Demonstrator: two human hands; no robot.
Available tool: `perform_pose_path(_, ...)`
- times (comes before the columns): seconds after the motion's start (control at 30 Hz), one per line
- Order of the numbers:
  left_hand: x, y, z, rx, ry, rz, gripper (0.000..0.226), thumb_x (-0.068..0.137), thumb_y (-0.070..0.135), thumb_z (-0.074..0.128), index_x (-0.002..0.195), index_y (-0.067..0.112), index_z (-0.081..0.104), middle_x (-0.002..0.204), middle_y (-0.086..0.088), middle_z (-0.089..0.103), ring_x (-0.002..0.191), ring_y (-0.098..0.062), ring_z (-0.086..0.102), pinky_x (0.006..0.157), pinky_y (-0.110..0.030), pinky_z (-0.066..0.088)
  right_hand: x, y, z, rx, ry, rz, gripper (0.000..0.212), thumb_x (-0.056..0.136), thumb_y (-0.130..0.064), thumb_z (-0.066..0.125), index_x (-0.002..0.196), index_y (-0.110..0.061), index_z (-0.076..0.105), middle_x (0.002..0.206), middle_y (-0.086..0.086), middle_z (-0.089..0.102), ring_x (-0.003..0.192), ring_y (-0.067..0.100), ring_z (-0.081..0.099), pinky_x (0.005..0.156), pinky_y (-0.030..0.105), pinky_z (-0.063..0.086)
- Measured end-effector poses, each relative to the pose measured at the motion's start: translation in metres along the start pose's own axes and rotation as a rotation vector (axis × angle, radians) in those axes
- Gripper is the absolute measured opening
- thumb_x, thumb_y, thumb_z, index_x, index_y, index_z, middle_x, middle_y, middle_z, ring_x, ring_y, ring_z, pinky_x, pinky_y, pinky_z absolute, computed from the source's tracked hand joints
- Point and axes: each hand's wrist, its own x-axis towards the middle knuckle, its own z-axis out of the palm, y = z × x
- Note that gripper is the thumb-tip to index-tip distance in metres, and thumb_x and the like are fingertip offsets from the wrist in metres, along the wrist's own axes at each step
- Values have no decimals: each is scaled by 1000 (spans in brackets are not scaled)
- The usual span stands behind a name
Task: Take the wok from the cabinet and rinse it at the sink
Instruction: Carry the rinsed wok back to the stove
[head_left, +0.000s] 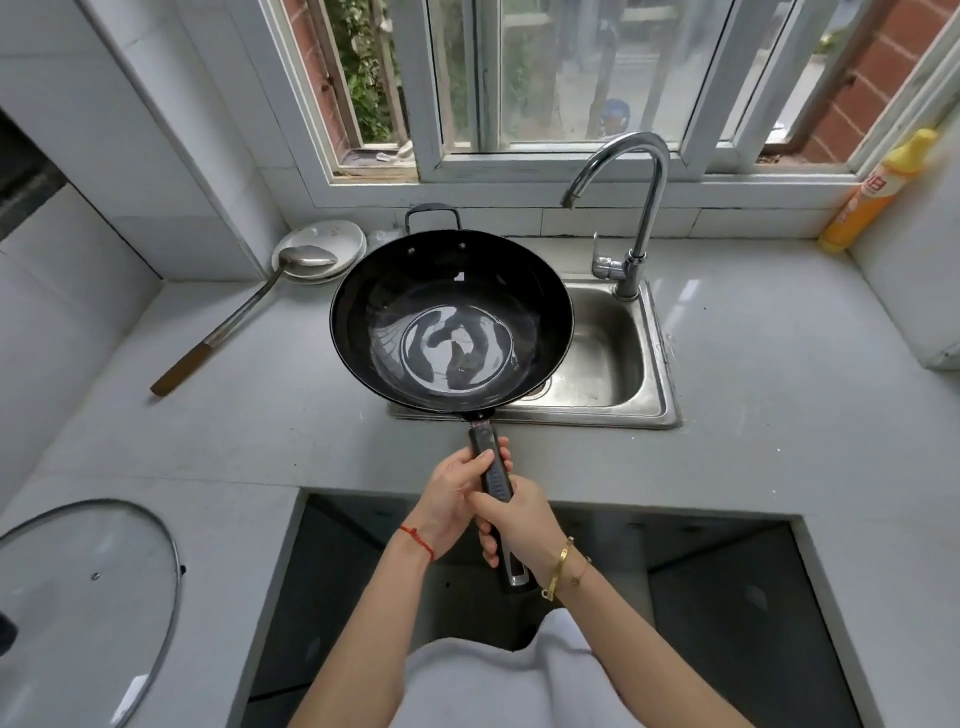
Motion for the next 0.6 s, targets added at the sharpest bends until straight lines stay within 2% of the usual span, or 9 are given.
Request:
perform_pose_path(0.33, -61, -5, -38, 106, -92, -68, 35, 97, 16, 51, 127, 0, 56, 102, -7, 62, 99, -17, 62, 84, -28, 53, -54, 20, 66, 55, 118, 8, 18, 93, -16, 59, 76, -9, 56, 52, 1, 53, 38, 13, 51, 41, 25, 49)
perform_pose_path(0.6, -97, -20, -45, 206, -184, -110, 30, 97, 13, 52, 123, 0, 58, 99, -6, 64, 94, -15, 65, 83, -27, 55, -99, 39, 91, 143, 214, 18, 21, 91, -12, 60, 71, -8, 55, 49, 0, 52, 37, 15, 50, 39, 26, 47)
